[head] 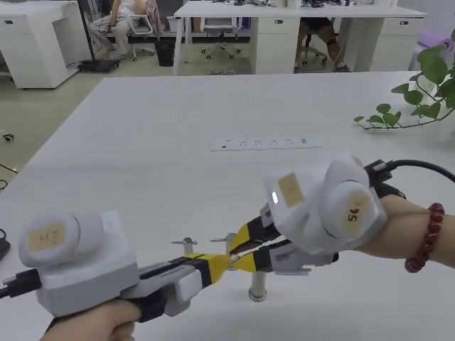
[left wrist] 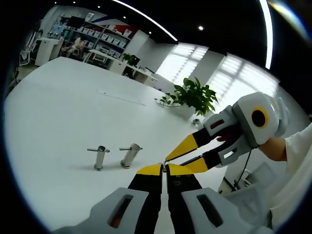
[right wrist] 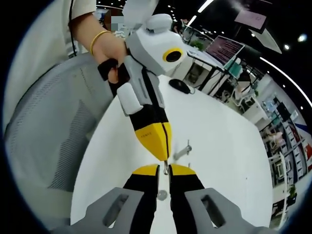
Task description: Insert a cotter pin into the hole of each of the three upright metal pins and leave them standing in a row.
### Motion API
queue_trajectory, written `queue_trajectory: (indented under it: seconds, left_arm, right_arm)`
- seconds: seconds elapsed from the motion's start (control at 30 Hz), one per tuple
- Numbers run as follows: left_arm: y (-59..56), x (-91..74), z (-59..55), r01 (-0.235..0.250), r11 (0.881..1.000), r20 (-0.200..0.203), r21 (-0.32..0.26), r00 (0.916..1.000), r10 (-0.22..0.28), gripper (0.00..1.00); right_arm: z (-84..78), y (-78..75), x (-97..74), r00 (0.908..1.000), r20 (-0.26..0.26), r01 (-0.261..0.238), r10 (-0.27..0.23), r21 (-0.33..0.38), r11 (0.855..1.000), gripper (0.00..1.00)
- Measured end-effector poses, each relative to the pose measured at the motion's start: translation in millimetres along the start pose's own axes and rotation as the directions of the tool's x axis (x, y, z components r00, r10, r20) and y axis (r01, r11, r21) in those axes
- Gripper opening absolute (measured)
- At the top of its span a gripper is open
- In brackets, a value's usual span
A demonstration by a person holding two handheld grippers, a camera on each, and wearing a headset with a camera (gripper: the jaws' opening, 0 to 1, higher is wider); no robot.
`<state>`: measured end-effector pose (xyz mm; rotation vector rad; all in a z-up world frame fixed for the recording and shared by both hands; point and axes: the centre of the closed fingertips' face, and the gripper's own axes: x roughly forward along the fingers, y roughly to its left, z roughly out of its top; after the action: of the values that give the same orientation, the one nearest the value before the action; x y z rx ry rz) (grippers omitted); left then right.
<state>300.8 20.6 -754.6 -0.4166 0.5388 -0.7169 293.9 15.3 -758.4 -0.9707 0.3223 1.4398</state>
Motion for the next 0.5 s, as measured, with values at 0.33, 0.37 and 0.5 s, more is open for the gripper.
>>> queue_trajectory:
  seconds: [0.33,0.37,0.5]
  left_arm:
    - [0.9,-4.0,-0.7,-0.003,0.988,-0.014,0.156,0.9999,0.006,0.0]
    - [-0.2,-4.6,-1.3,0.002,0.984,-0.019,0.18,0.9998,0.002,0.0]
    - [-2.1,-5.9,-2.4,0.012,0.972,-0.028,0.234,0.9996,-0.006,0.0]
  right_arm:
    - [-4.2,-1.4,-7.0,0.9976,0.06,-0.046,0.033,0.234,0.971,0.13]
    - [-5.4,-1.3,-7.9,0.997,0.065,-0.057,0.041,0.264,0.963,0.14]
    - [-5.3,-2.2,-11.5,0.9939,0.097,-0.081,0.052,0.321,0.944,0.15]
